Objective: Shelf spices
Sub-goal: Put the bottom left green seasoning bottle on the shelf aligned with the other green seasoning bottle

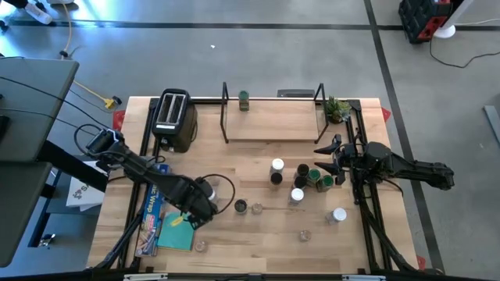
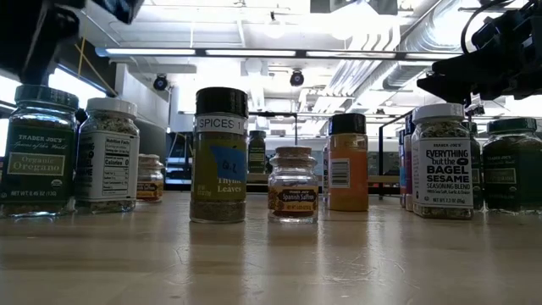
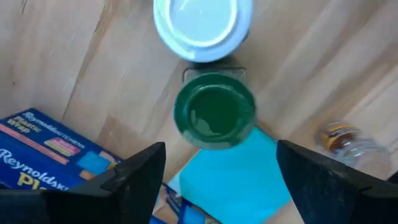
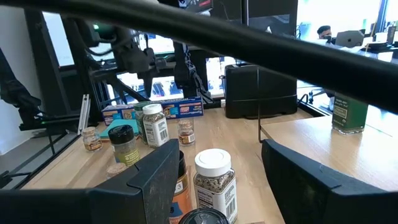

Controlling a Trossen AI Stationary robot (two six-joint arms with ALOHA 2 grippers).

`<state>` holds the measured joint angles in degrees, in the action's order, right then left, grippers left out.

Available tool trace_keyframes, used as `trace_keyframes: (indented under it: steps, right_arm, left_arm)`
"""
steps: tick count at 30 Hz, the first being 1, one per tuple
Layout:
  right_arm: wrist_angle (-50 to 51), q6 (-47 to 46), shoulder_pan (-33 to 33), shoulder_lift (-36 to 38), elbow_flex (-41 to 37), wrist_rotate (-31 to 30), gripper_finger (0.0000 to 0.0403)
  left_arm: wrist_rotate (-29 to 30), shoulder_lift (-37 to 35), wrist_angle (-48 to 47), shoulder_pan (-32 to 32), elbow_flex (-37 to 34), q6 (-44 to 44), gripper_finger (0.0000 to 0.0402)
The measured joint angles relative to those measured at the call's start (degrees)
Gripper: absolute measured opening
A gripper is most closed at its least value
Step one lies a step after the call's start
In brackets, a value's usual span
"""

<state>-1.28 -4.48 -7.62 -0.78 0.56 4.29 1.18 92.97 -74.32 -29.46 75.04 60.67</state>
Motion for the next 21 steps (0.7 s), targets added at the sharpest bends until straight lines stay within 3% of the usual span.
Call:
trace_keyframes:
  steps: [6, 15, 21]
  right_arm:
    - [0.0, 0.01, 0.0, 0.0, 0.0, 0.0, 0.0224]
    - [0.0, 0.01, 0.01, 0.0, 0.0, 0.0, 0.0224]
    - [0.0, 0.01, 0.0, 0.0, 0.0, 0.0, 0.0224]
  left_arm:
    - [2.13, -0.24, 2.31, 1.6, -2.64, -1.77, 0.0308]
    - [0.86, -0.24, 11.82, 2.96, -7.89, -0.18, 0.0307]
    - [0.88, -0.24, 11.97, 2.98, -8.41, 1.26, 0.0269]
